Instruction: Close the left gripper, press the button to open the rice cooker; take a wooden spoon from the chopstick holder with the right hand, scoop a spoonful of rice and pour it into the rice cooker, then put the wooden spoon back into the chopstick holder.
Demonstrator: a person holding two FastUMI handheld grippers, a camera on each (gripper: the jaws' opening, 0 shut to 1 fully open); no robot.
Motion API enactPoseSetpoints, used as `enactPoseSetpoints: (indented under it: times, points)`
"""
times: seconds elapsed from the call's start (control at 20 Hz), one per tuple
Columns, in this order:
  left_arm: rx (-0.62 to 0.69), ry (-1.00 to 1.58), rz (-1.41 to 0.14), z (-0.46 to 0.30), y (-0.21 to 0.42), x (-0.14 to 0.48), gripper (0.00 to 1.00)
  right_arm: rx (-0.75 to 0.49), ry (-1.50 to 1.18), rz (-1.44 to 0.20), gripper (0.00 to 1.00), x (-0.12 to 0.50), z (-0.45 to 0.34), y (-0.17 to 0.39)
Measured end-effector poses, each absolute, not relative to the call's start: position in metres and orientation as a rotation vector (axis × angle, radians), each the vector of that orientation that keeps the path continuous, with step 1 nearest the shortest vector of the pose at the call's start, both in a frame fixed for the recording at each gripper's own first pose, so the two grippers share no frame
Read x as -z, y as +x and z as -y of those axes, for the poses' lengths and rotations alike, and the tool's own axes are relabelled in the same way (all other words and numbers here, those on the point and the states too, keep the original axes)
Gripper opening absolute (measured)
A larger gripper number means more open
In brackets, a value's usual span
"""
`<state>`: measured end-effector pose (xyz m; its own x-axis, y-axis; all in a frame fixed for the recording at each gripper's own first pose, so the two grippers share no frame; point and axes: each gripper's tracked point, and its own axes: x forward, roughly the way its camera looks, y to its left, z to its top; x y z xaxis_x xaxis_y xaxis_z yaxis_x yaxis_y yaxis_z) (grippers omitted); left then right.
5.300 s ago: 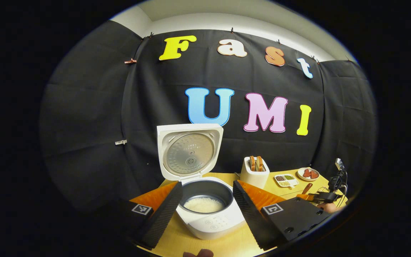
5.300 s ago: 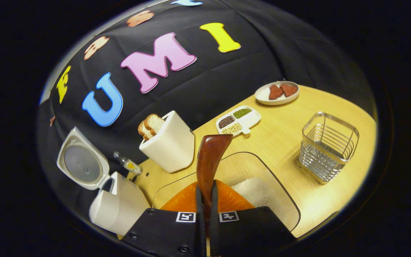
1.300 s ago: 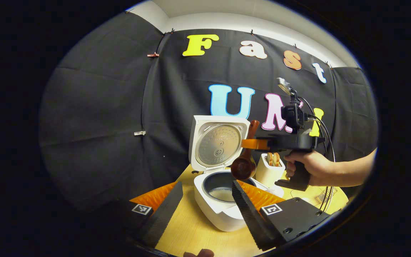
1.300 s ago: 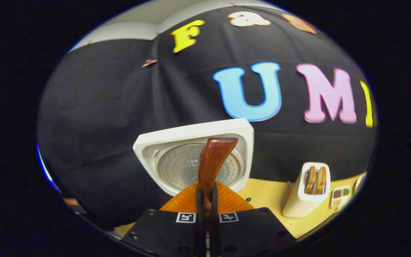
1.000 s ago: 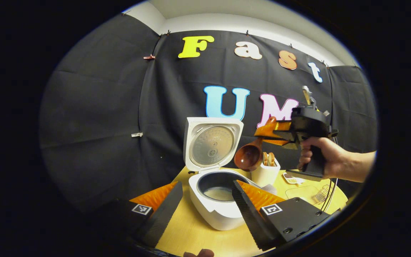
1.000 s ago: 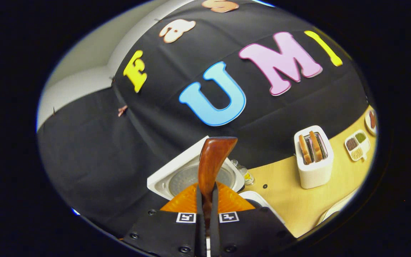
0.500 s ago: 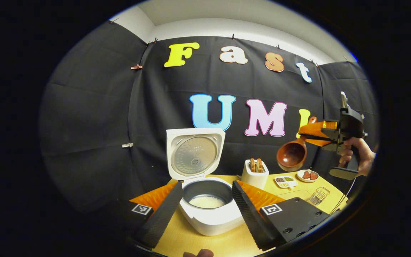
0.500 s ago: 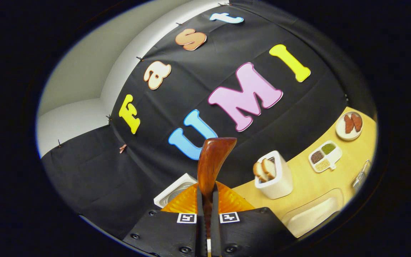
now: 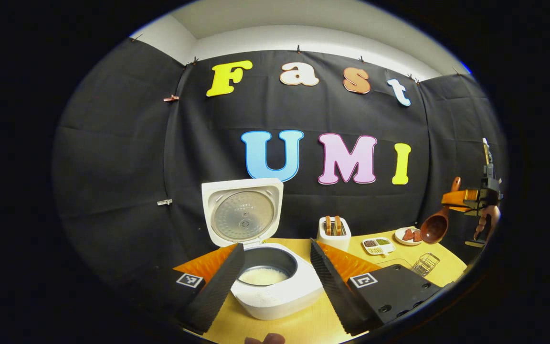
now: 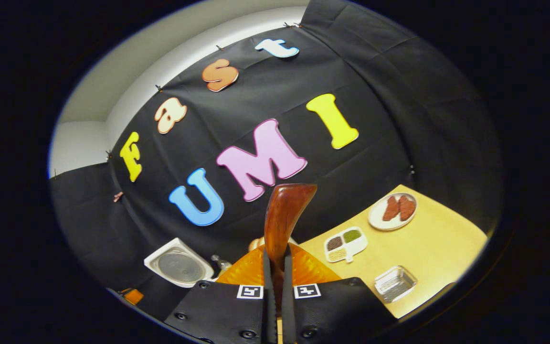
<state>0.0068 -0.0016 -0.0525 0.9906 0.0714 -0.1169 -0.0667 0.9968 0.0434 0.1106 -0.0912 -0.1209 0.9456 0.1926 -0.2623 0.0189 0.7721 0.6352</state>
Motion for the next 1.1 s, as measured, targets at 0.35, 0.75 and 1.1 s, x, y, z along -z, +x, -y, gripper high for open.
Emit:
enactPoseSetpoints:
  times: [0.35,0.75,1.1]
  points:
    - [-0.092,0.047,-0.139,0.033,0.015,0.047,0.96,-0.024,0.540,-0.431,0.09,0.218,0.164,0.119]
    - [-0.135,0.045,-0.161,0.056,0.023,0.045,0.95,-0.081,0.426,-0.547,0.09,0.309,0.162,0.126]
    - [-0.153,0.061,-0.158,0.054,0.019,0.037,0.95,-0.049,0.490,-0.654,0.09,0.363,0.153,0.117]
